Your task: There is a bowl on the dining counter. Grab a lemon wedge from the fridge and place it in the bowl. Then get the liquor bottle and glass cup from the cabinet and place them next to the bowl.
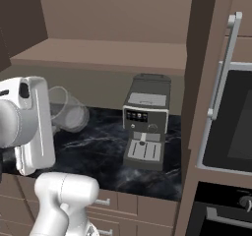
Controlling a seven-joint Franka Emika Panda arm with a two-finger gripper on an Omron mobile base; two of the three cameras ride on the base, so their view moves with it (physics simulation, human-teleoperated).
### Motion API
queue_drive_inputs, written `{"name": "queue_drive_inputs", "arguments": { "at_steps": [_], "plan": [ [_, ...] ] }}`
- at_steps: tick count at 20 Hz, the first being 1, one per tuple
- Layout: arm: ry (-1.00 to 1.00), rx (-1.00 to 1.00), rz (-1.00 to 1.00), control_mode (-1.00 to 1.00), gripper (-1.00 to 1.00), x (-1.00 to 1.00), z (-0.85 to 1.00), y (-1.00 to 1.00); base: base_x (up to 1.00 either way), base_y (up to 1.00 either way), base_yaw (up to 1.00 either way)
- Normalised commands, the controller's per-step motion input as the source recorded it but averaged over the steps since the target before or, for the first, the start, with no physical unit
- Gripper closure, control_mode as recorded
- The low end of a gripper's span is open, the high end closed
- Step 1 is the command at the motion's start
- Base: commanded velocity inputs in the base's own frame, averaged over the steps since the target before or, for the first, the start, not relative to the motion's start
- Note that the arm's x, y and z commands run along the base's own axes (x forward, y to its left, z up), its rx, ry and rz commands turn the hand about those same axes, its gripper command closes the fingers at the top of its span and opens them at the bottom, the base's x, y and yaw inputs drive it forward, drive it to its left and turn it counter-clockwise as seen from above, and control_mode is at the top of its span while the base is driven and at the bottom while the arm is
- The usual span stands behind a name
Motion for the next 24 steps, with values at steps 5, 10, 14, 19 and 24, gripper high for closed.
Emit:
{"name": "queue_drive_inputs", "arguments": {
  "at_steps": [5,10,14,19,24],
  "plan": [
    [0.0,0.0,0.0,1.0,1.0,0.0,0.0,0.0,-0.5,0.17,0.19],
    [0.0,0.0,0.0,1.0,1.0,0.0,0.0,0.0,-0.99,0.17,0.25],
    [0.0,0.0,0.0,1.0,1.0,0.0,0.0,0.0,-1.0,0.18,0.23],
    [0.0,0.0,0.0,1.0,1.0,0.0,0.0,0.0,-1.0,0.09,0.18],
    [0.0,0.0,0.0,1.0,1.0,0.0,0.0,0.0,-1.0,0.06,0.19]
  ]
}}
